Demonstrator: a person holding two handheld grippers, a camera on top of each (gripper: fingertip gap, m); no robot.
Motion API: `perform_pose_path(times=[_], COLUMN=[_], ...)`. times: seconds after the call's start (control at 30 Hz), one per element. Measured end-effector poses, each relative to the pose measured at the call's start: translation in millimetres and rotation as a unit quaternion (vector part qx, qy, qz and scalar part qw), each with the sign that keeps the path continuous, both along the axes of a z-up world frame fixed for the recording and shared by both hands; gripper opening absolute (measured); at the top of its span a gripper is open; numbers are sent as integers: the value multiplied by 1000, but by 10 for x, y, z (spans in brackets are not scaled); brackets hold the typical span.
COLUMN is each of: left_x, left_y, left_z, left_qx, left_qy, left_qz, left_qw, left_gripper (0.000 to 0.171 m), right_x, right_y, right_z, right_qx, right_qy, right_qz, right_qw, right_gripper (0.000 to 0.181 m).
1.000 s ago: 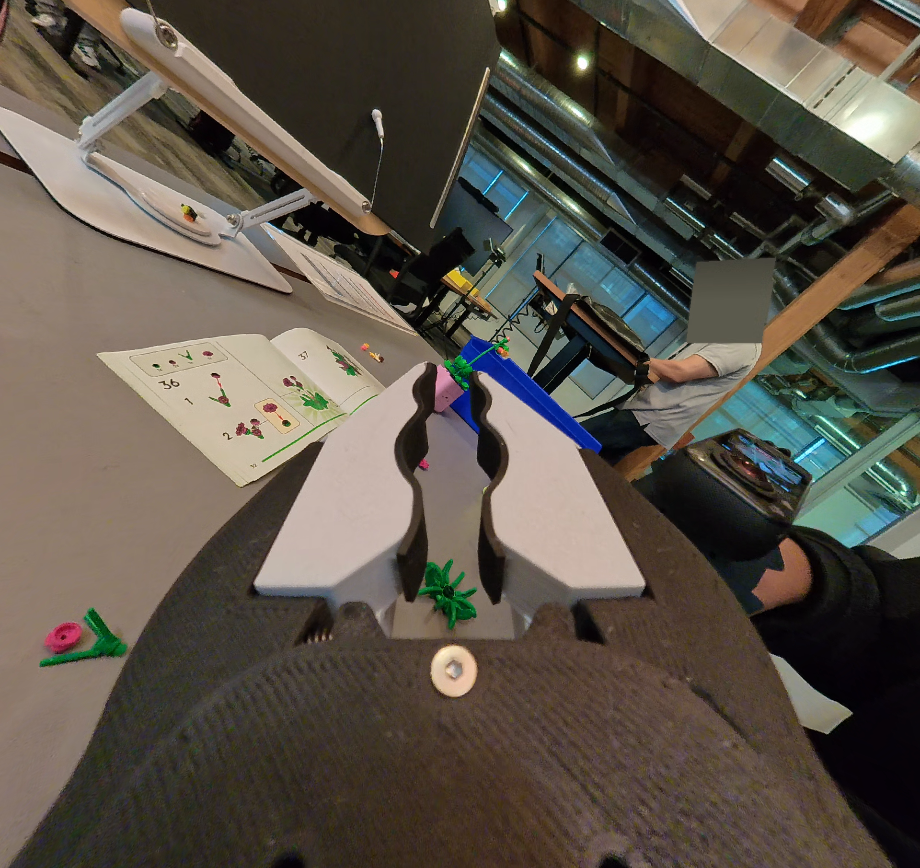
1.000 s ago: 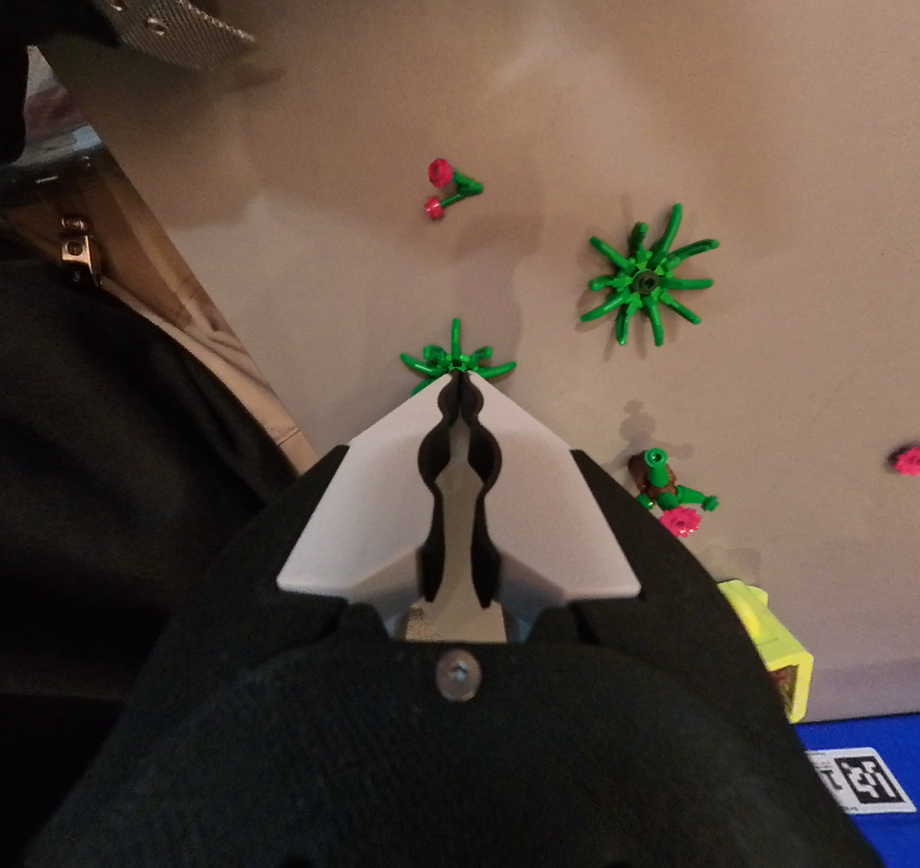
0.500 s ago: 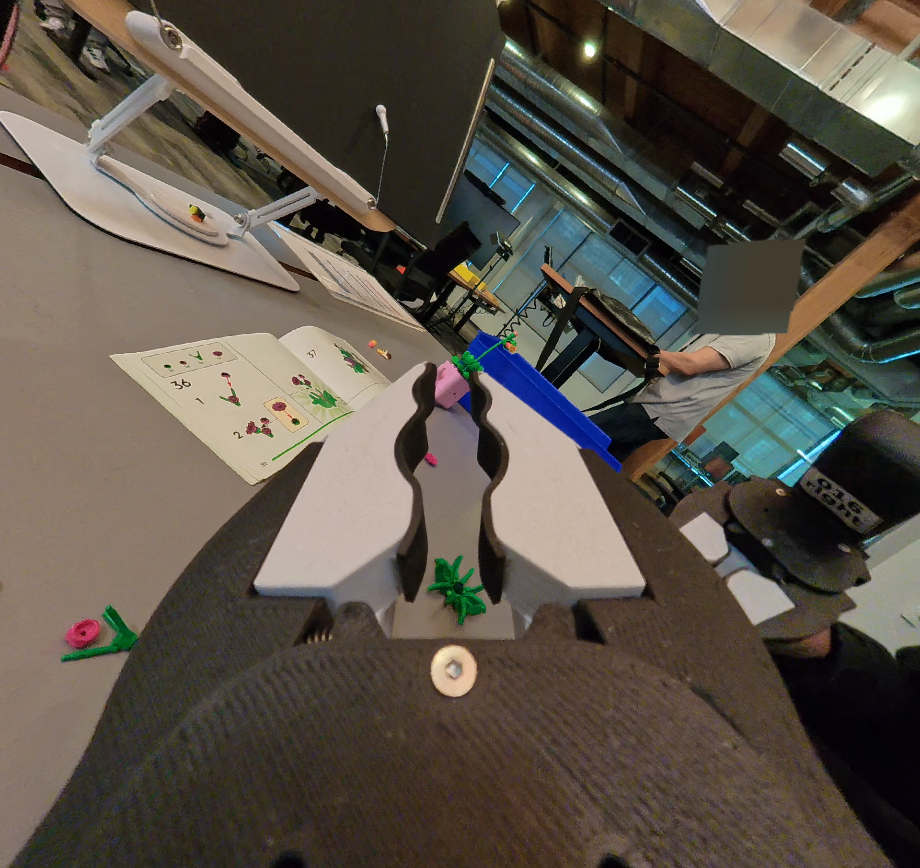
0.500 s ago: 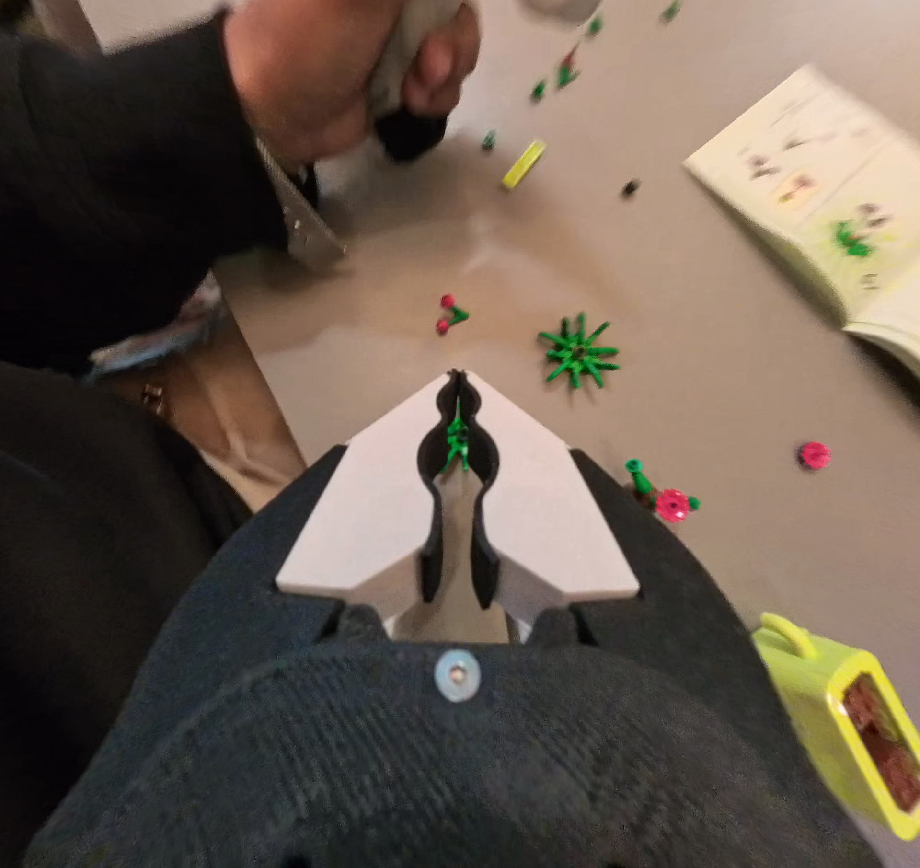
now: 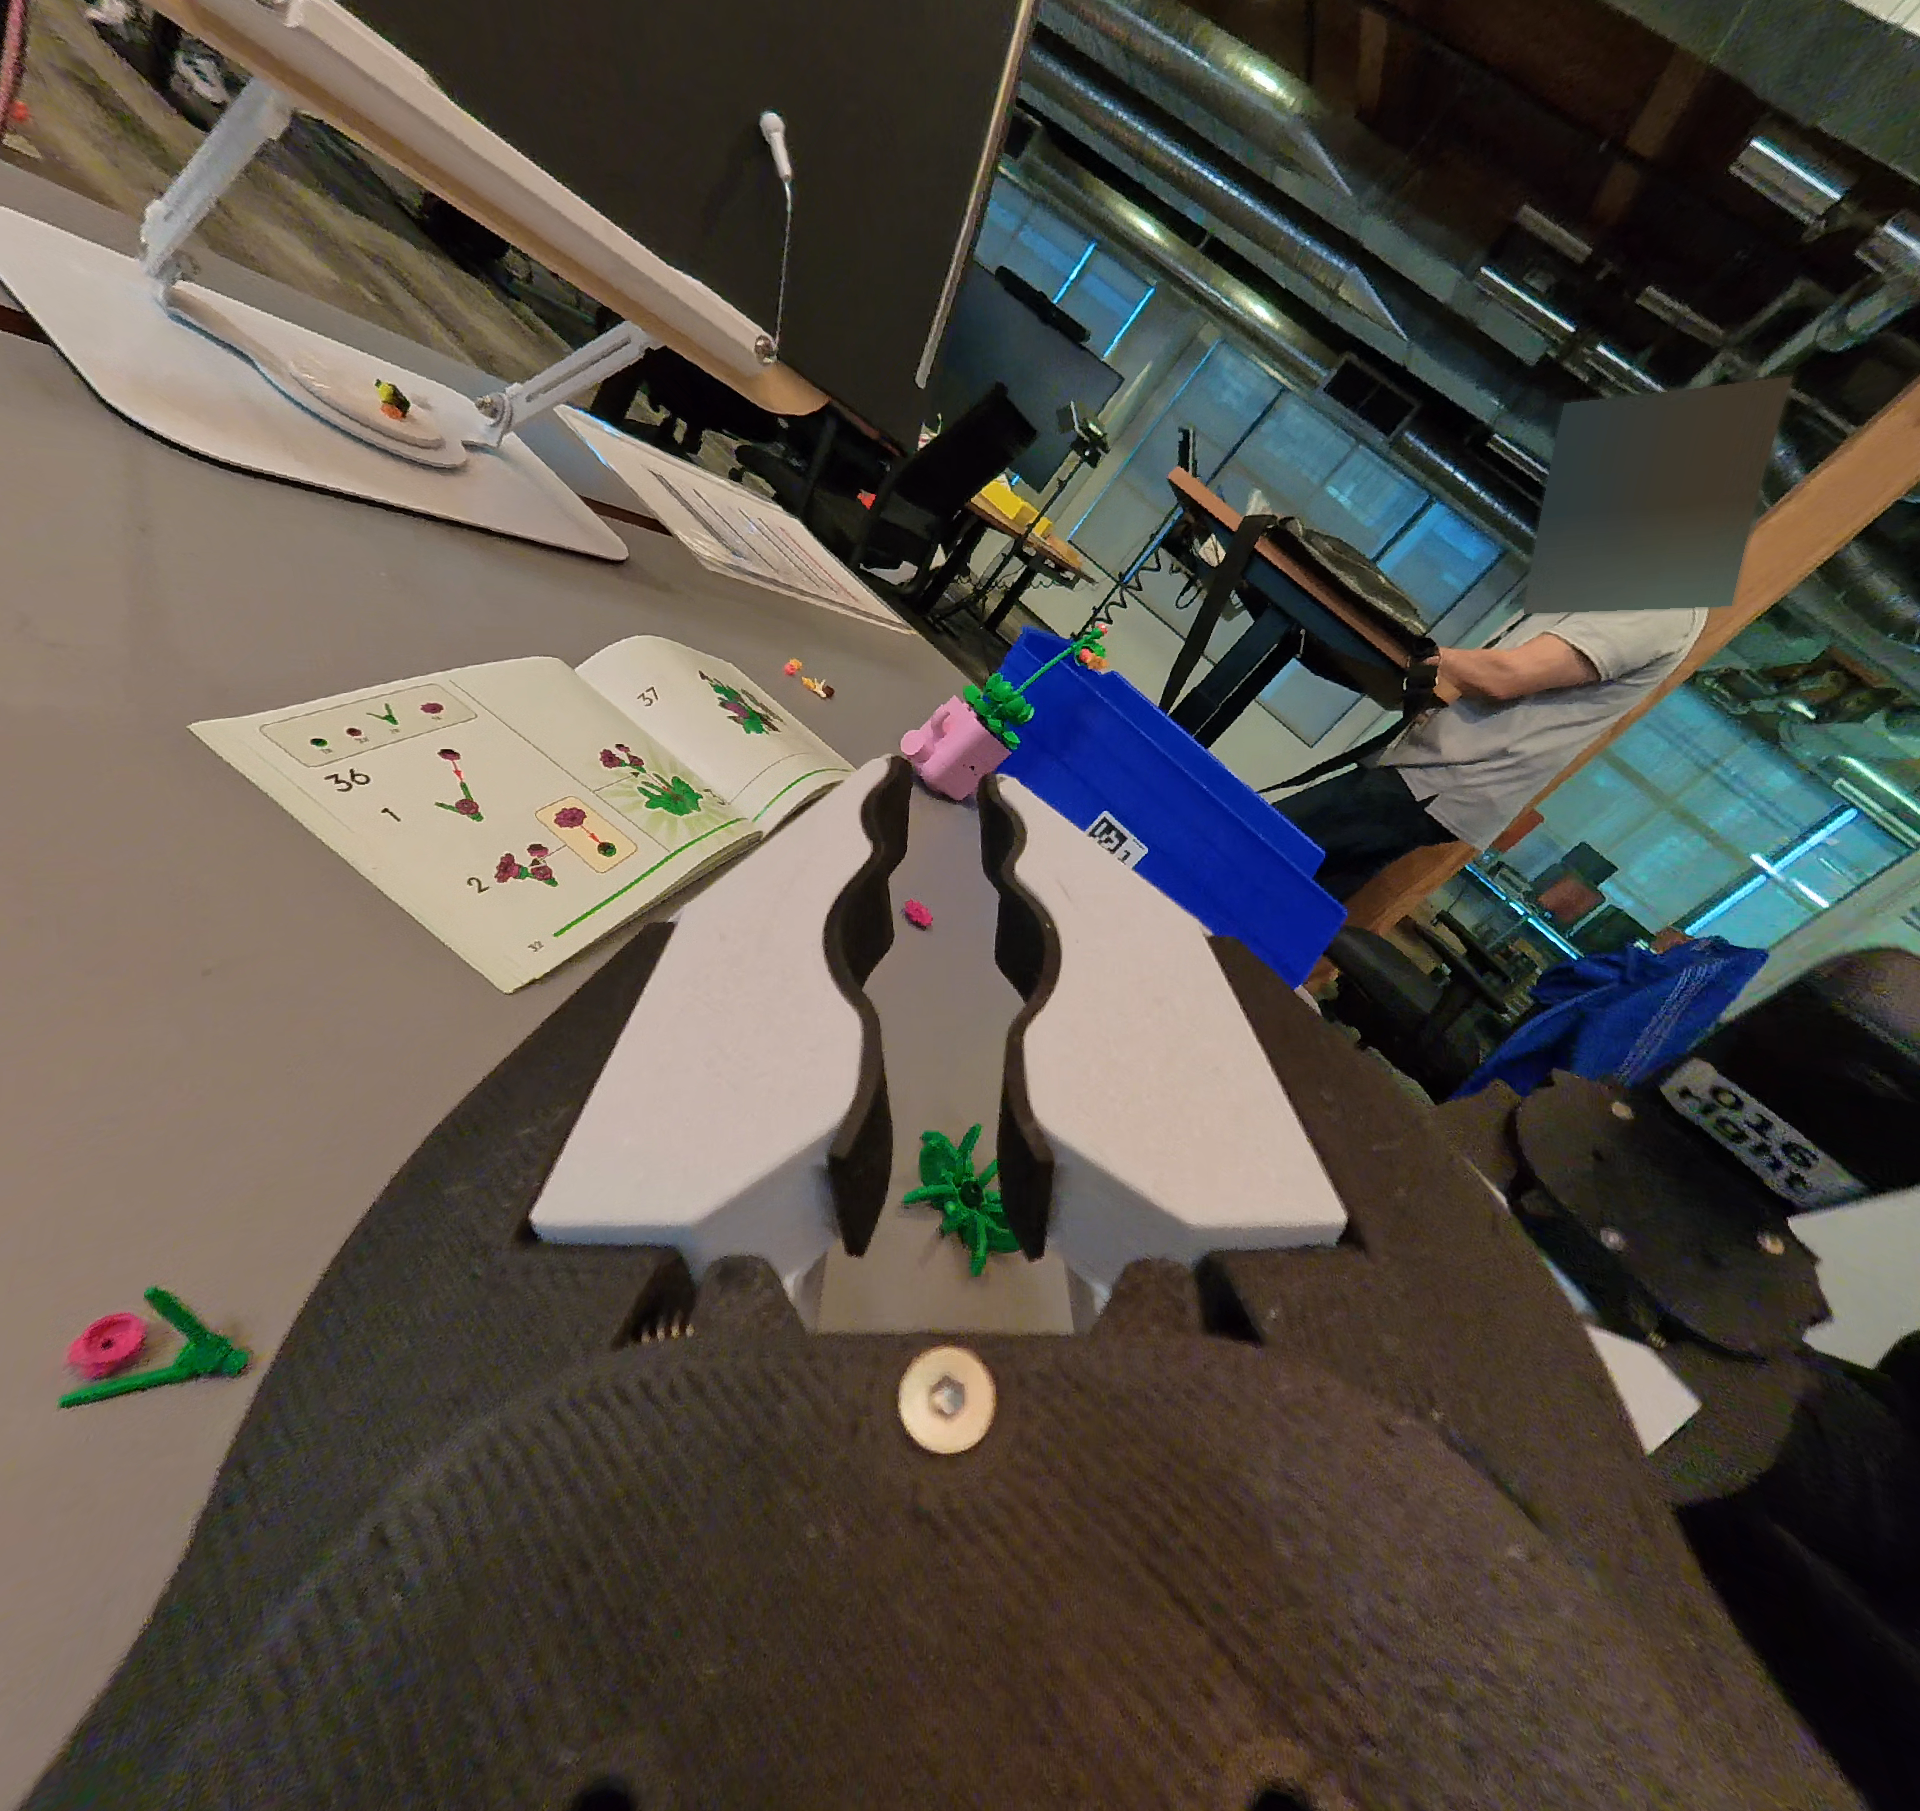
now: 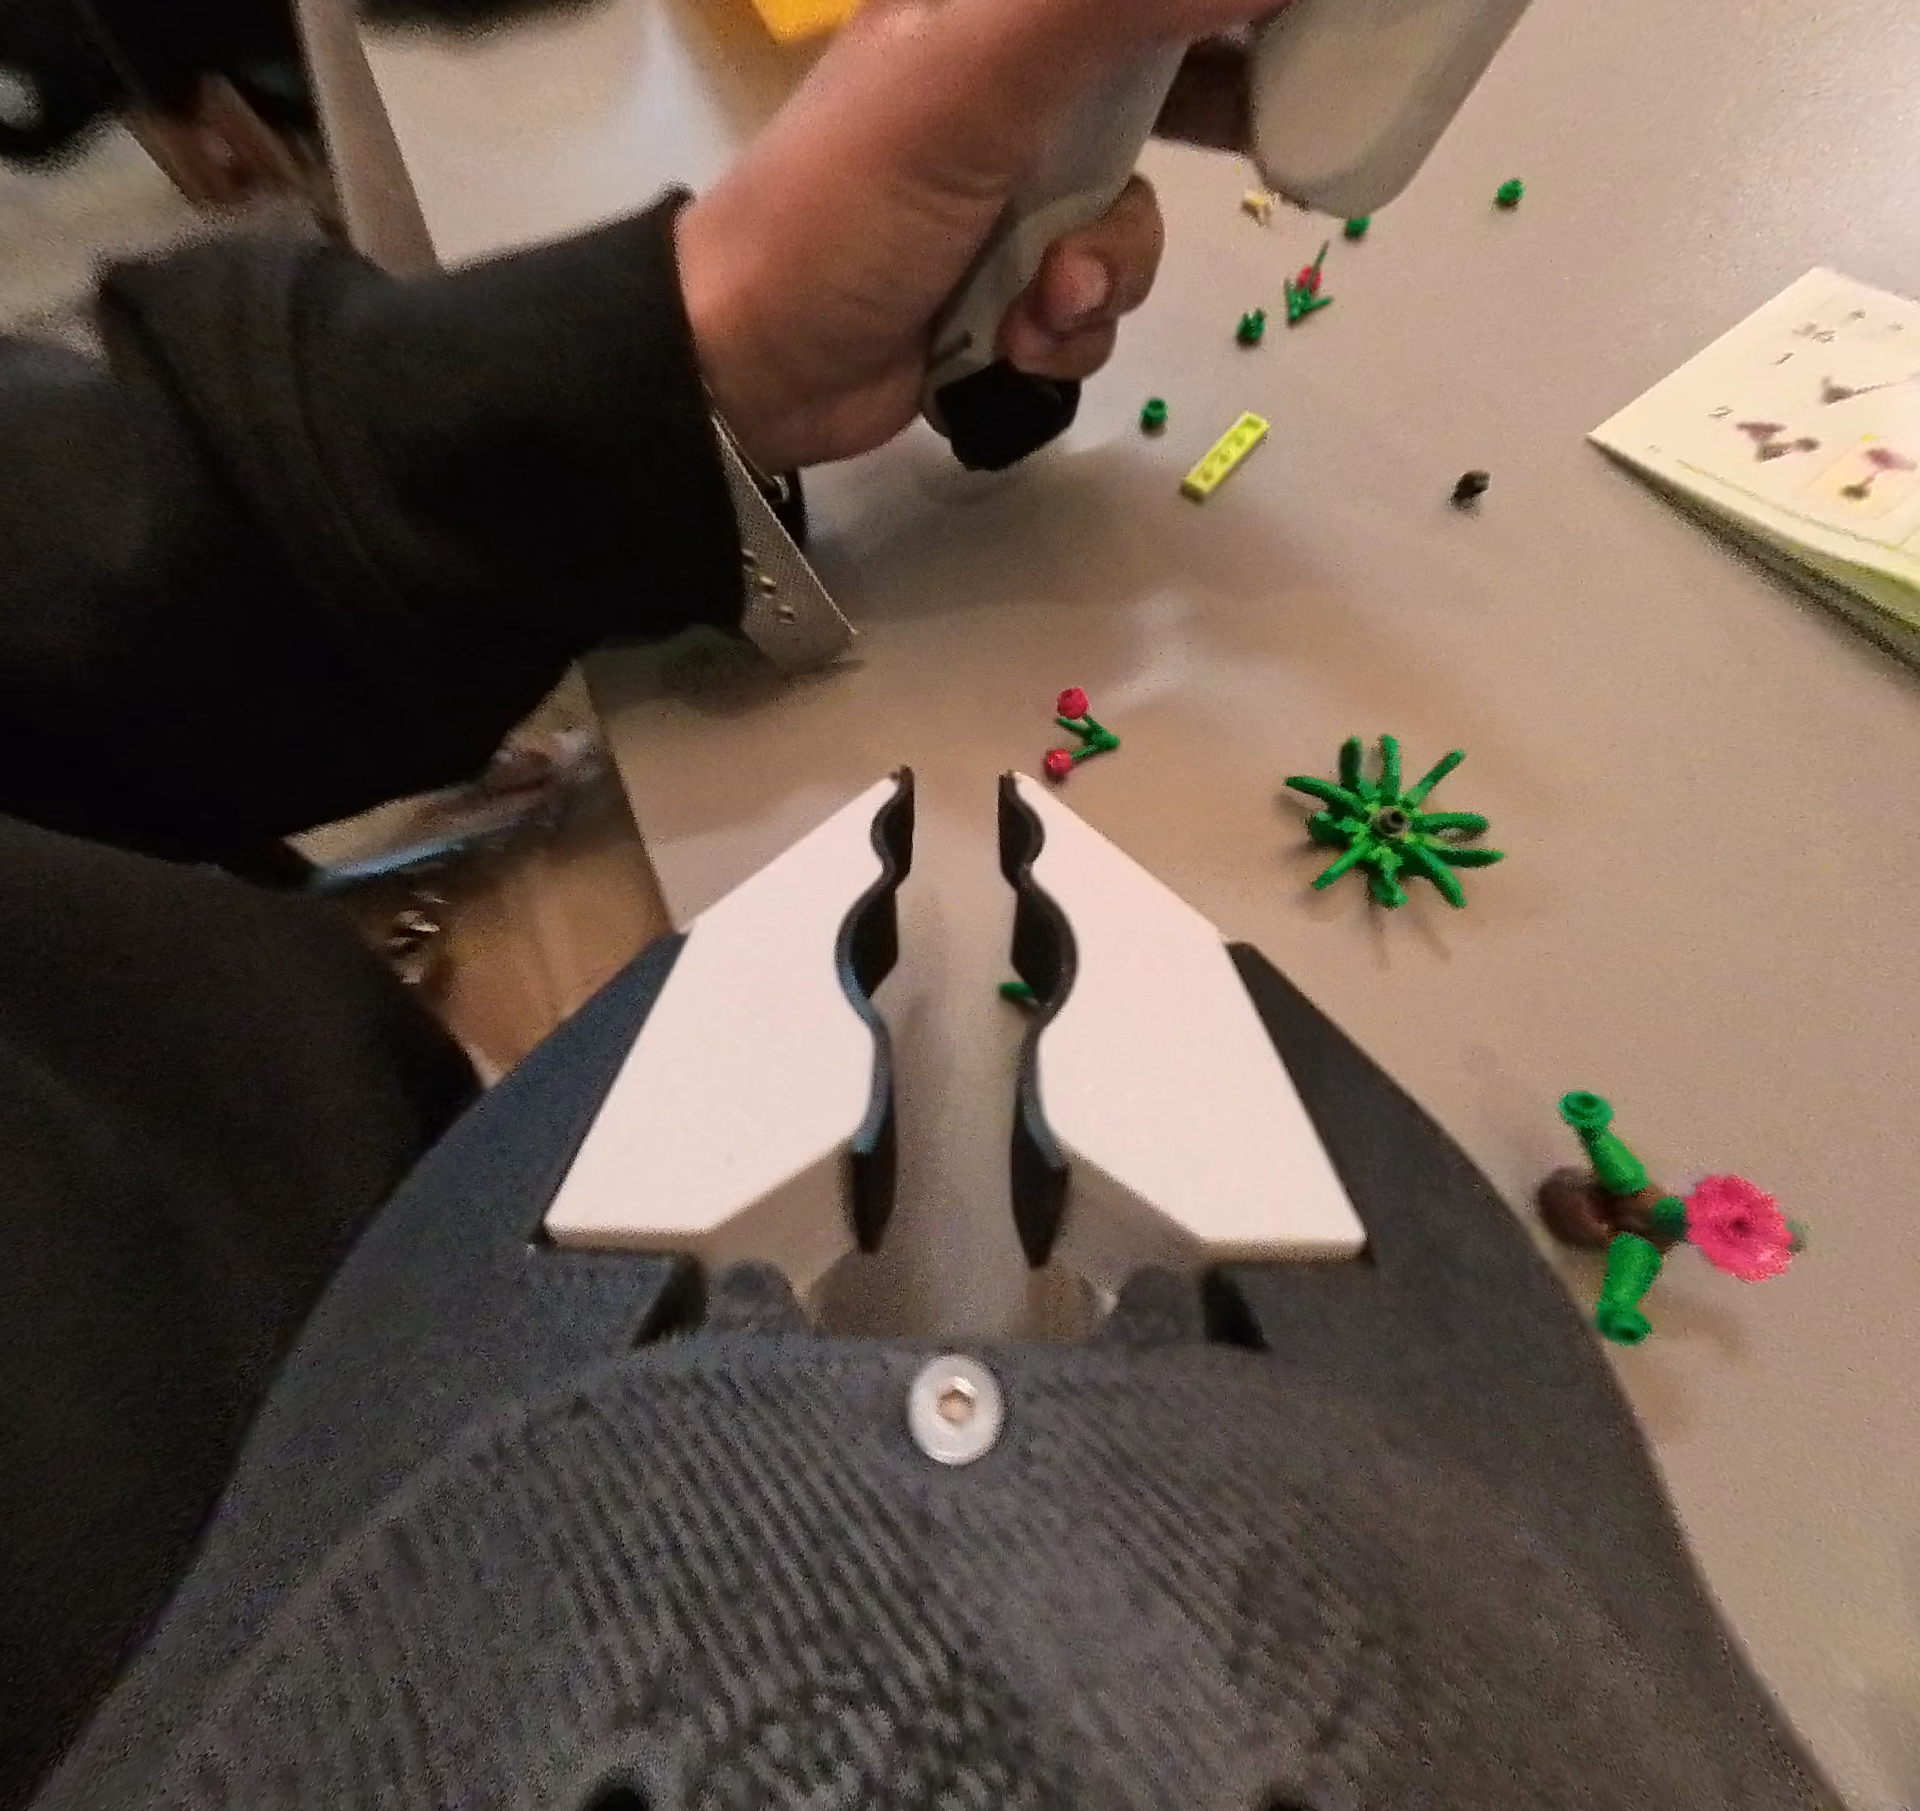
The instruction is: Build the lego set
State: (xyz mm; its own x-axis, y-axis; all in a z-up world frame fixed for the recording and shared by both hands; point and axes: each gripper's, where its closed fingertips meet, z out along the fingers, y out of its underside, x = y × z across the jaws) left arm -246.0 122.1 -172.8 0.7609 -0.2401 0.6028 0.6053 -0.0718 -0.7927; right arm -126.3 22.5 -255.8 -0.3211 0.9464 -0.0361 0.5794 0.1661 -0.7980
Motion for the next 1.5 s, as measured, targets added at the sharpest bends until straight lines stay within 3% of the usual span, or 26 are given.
perform_pose_path(times=[0.17, 0.33, 0.37, 0.43, 0.5, 0.63, 0.8, 0.93, 1.13, 1.5], left_x=[30, -1, -9, -30, -51, -39, 128, 225, 215, 283], left_y=[7, -13, -19, -30, -42, -56, -1, 52, 50, 153], left_z=[2, 20, 26, 36, 49, 84, 70, 12, -3, -63], left_qx=[-1, 5, 7, 11, 16, 27, 23, 4, -1, -4], left_qy=[5, 0, -3, -8, -13, -20, -7, 15, 29, -4], left_qz=[-5, -5, -6, -5, -6, -20, -53, -58, -44, -41], left_qw=[1000, 1000, 1000, 1000, 1000, 999, 998, 998, 999, 999], left_gripper=[11, 10, 11, 11, 11, 13, 14, 14, 13, 11], right_x=[-263, -411, -419, -424, -442, -386, -148, 91, 396, 539], right_y=[164, 139, 154, 215, 308, 621, 863, 910, 1024, 1174], right_z=[-118, -288, -334, -347, -207, 220, 672, 618, 526, 687], right_qx=[138, 138, 143, 160, 169, 119, -18, -43, 36, -55], right_qy=[-25, -75, -87, -93, -60, 25, 132, 164, 228, 305], right_qz=[-13, 1, 0, -6, -23, -81, -102, -112, -131, -108], right_qw=[990, 988, 986, 983, 983, 989, 986, 979, 964, 945], right_gripper=[20, 28, 26, 5, 5, 5, 5, 5, 5, 4])
